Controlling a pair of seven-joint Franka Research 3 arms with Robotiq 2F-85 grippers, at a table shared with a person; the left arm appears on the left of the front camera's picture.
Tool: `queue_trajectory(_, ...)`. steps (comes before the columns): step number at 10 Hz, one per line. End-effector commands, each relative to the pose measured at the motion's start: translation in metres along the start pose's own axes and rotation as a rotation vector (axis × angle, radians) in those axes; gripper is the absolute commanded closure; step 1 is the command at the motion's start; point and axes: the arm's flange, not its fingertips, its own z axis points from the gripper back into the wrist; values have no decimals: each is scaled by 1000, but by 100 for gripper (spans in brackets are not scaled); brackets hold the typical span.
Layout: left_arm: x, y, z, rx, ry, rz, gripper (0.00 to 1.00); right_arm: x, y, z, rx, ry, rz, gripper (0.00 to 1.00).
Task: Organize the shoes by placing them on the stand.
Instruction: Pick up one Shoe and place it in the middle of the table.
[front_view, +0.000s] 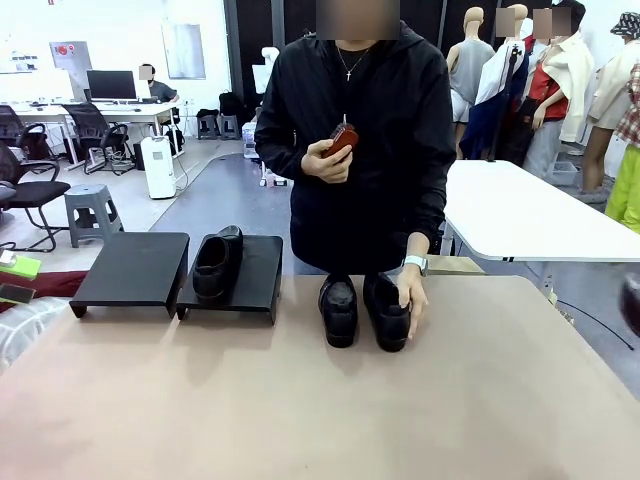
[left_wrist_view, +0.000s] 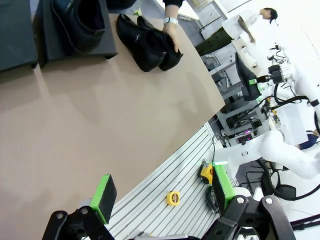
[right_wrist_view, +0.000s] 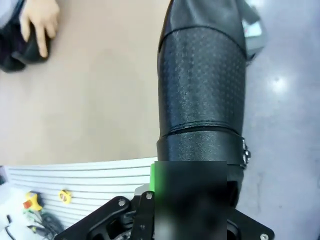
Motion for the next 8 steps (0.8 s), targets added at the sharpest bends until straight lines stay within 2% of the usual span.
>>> queue_trajectory(1, 1, 0, -1, -21, -16, -19, 0, -10, 9, -9, 43, -41, -40, 100)
queue_trajectory(2, 1, 0, -1, -21, -16, -19, 0, -6, 23, -13, 49, -54, -1, 100)
queue_trajectory(4, 1, 0, -1, -21, -16, -19, 0, -3, 94, -11, 40, -114, 82, 100)
queue_trajectory(6, 1, 0, -1, -21, -16, -19, 0, -15, 194, -20, 97, -59, 208, 100)
queue_trajectory(8, 1, 0, -1, -21, -16, -19, 0, -23, 298, -57, 167, -11, 384, 100)
